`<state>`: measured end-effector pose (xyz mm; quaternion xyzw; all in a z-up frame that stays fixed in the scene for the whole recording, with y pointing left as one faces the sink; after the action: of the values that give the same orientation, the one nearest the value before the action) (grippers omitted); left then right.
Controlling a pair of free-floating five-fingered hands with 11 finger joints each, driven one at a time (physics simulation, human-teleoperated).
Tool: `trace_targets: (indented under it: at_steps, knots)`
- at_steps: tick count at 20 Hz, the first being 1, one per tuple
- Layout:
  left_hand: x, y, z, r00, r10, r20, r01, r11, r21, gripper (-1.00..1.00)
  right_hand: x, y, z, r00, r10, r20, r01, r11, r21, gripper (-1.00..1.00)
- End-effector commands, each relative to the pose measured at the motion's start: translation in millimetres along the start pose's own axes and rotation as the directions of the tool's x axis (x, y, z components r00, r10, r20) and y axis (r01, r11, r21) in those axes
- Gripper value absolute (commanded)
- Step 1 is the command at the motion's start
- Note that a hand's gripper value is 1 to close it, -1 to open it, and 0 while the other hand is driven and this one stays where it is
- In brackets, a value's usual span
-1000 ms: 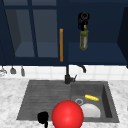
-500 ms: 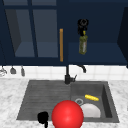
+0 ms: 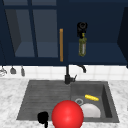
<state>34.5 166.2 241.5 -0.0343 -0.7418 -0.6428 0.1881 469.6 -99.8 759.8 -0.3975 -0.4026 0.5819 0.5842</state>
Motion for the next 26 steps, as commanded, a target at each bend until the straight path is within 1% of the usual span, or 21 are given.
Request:
trace_targets:
  at_steps: [1, 5, 6, 7, 8, 10, 14, 18, 21, 26]
  knots:
    - [0.0, 0.0, 0.0, 1.0, 0.0, 0.0, 0.0, 1.0, 0.0, 0.0, 1.2, 8.7, -13.9, 0.999, 0.033, -0.038, -0.035, 0.998, -0.053, 1.0]
    - [0.0, 0.0, 0.0, 1.0, 0.0, 0.0, 0.0, 1.0, 0.0, 0.0, 2.4, -2.0, -20.6, 0.999, 0.024, -0.048, -0.027, 0.998, -0.054, 1.0]
    - [0.0, 0.0, 0.0, 1.0, 0.0, 0.0, 0.0, 1.0, 0.0, 0.0, 3.3, -3.4, -17.3, 0.999, 0.018, -0.049, -0.02, 0.998, -0.056, 1.0]
    - [0.0, 0.0, 0.0, 1.0, 0.0, 0.0, 0.0, 1.0, 0.0, 0.0, 6.5, -1.2, -5.2, 0.999, 0.001, -0.046, -0.004, 0.998, -0.062, 1.0]
    - [0.0, 0.0, 0.0, 1.0, 0.0, 0.0, 0.0, 1.0, 0.0, 0.0, 7.8, -1.3, -0.1, 0.999, -0.011, -0.04, 0.008, 0.998, -0.06, 1.0]
    - [0.0, 0.0, 0.0, 1.0, 0.0, 0.0, 0.0, 1.0, 0.0, 0.0, 9.4, 1.9, 9.0, 0.999, -0.021, -0.037, 0.018, 0.997, -0.081, 1.0]
    - [0.0, 0.0, 0.0, 1.0, 0.0, 0.0, 0.0, 1.0, 0.0, 0.0, 8.6, 6.8, 19.8, 0.999, -0.019, -0.033, 0.015, 0.995, -0.099, 1.0]
    - [0.0, 0.0, 0.0, 1.0, 0.0, 0.0, 0.0, 1.0, 0.0, 0.0, 9.8, 11.5, 17.2, 1.0, -0.013, -0.022, 0.012, 0.998, -0.056, 1.0]
    - [0.0, 0.0, 0.0, 1.0, 0.0, 0.0, 0.0, 1.0, 0.0, 0.0, 13.4, 12.8, 16.3, 1.0, -0.009, -0.012, 0.008, 0.999, -0.053, 1.0]
    - [0.0, 0.0, 0.0, 1.0, 0.0, 0.0, 0.0, 1.0, 0.0, 0.0, 19.0, 14.3, 12.0, 1.0, -0.008, -0.017, 0.007, 0.998, -0.059, 1.0]
